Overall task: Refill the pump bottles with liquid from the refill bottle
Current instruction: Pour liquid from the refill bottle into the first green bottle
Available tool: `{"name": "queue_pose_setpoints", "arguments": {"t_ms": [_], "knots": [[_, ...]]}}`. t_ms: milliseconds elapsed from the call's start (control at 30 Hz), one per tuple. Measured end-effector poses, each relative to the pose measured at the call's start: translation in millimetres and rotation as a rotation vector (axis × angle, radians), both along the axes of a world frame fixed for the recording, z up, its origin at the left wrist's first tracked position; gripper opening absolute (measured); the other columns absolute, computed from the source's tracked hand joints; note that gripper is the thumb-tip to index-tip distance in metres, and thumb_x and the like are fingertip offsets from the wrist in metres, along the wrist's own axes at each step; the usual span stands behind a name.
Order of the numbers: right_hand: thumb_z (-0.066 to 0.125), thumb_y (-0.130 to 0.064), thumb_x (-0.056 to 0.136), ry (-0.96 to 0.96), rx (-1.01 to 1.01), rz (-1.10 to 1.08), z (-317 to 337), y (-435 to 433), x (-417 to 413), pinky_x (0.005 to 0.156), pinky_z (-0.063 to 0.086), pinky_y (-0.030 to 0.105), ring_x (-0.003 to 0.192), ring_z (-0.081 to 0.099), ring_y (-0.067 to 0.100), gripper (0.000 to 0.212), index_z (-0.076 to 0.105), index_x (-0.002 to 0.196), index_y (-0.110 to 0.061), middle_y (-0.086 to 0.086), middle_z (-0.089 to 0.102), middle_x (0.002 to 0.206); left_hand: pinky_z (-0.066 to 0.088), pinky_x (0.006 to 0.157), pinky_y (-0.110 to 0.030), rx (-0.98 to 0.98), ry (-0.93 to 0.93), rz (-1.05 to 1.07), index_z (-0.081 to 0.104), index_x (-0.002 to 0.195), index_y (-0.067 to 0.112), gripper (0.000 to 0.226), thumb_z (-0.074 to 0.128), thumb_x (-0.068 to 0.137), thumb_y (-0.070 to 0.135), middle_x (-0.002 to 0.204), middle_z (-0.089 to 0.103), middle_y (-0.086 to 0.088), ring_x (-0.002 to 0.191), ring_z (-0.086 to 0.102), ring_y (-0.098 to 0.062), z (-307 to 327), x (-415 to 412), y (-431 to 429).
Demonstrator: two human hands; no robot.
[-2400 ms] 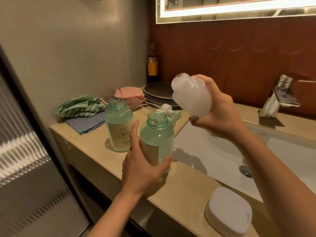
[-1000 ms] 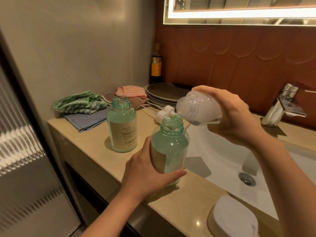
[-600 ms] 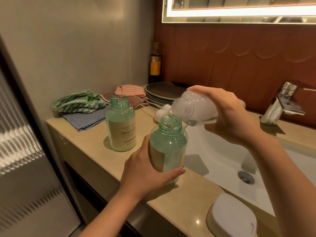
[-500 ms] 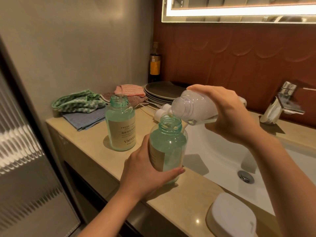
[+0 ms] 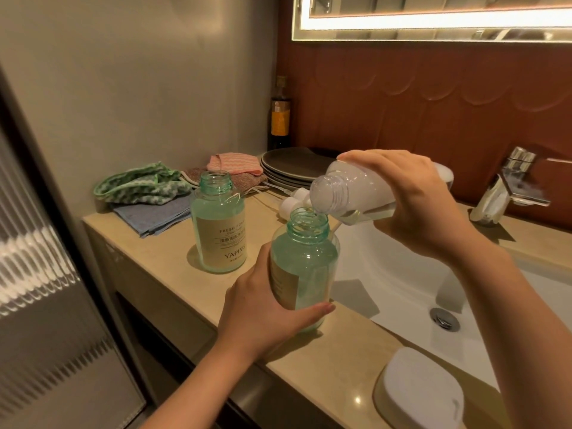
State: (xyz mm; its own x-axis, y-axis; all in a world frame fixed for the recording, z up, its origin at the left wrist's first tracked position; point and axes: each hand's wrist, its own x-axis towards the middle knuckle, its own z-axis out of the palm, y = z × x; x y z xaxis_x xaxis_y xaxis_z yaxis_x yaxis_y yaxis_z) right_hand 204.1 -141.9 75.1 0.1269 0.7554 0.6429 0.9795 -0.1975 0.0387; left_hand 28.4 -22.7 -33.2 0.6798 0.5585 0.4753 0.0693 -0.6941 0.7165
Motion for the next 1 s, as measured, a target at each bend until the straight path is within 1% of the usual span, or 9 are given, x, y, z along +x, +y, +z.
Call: {"name": "queue_pose_setpoints", "arguments": {"t_ms": [133,267,533,633,733,800,867,900,1000], "knots": [[0.083,-0.002,0.062,-0.010,-0.003,-0.001,0.8,-0.1,-1.1,0.097,0.035,0.049,0.117,0.050,0.030,0.086,0.045,0.135,-0.023,0.006,0.057,0.127,0.046,0.083,-0.023,-0.002,0.007,0.006,0.027,0.103,0.063,0.074,0.064,0.041,0.079,0.093,0.048,0.040,0.087,0.047,0.014,0.1,0.3,-0.7],[0.083,-0.002,0.062,-0.017,0.000,-0.008,0.8,-0.1,-1.3,0.097,0.035,0.049,0.117,0.050,0.030,0.086,0.045,0.135,-0.024,0.006,0.057,0.127,0.041,0.081,-0.019,0.003,0.024,0.005,0.021,0.102,0.067,0.075,0.063,0.041,0.080,0.093,0.046,0.040,0.090,0.041,0.027,0.2,-0.2,-0.2],[0.082,-0.001,0.062,-0.017,-0.006,0.001,1.7,-0.8,-0.9,0.096,0.030,0.041,0.116,0.050,0.030,0.084,0.046,0.135,-0.023,0.005,0.057,0.127,0.042,0.080,-0.018,-0.011,0.022,-0.001,0.018,0.101,0.069,0.078,0.064,0.039,0.081,0.093,0.047,0.043,0.092,0.042,0.027,1.6,-1.1,-0.7],[0.082,-0.001,0.062,-0.011,-0.008,0.001,1.4,-0.8,-1.0,0.096,0.032,0.044,0.116,0.049,0.030,0.085,0.046,0.135,-0.024,0.005,0.057,0.127,0.038,0.074,-0.011,-0.010,0.023,-0.010,0.017,0.099,0.071,0.077,0.063,0.038,0.081,0.095,0.044,0.050,0.091,0.041,0.029,2.2,-1.0,-0.6],[0.082,-0.001,0.061,-0.015,-0.008,0.001,1.4,-0.6,-0.7,0.095,0.033,0.045,0.115,0.050,0.030,0.085,0.045,0.135,-0.024,0.005,0.057,0.126,0.036,0.074,-0.006,-0.011,0.005,-0.015,0.021,0.102,0.068,0.076,0.061,0.039,0.084,0.093,0.046,0.047,0.092,0.044,0.025,0.8,-0.9,0.8],[0.082,0.000,0.061,-0.018,-0.005,0.001,1.6,-0.7,-0.3,0.095,0.033,0.044,0.115,0.050,0.030,0.085,0.045,0.134,-0.024,0.005,0.057,0.126,0.041,0.076,-0.011,-0.022,-0.011,-0.035,0.025,0.105,0.064,0.073,0.053,0.044,0.090,0.095,0.049,0.043,0.094,0.047,0.020,-1.0,-0.8,2.0],[0.082,0.000,0.061,-0.016,-0.005,0.006,1.5,-0.8,-0.1,0.094,0.031,0.042,0.115,0.050,0.029,0.085,0.046,0.134,-0.024,0.005,0.057,0.126,0.047,0.080,-0.026,-0.040,-0.037,-0.068,0.027,0.112,0.059,0.070,0.038,0.053,0.095,0.100,0.052,0.038,0.095,0.053,0.010,-2.5,-0.7,2.8],[0.081,0.000,0.061,-0.013,-0.005,0.007,1.3,-0.8,0.0,0.094,0.030,0.041,0.115,0.050,0.029,0.084,0.046,0.134,-0.024,0.005,0.057,0.126,0.047,0.082,-0.030,-0.044,-0.052,-0.082,0.028,0.114,0.057,0.070,0.031,0.056,0.095,0.102,0.054,0.036,0.097,0.054,0.006,-3.2,-0.9,3.1],[0.082,0.000,0.061,-0.009,-0.006,0.008,1.1,-0.8,0.1,0.094,0.030,0.041,0.115,0.050,0.029,0.085,0.045,0.134,-0.024,0.005,0.057,0.126,0.045,0.080,-0.031,-0.041,-0.069,-0.100,0.026,0.116,0.061,0.064,0.018,0.061,0.095,0.103,0.054,0.042,0.096,0.053,0.006,-3.7,-1.4,3.2]]}}
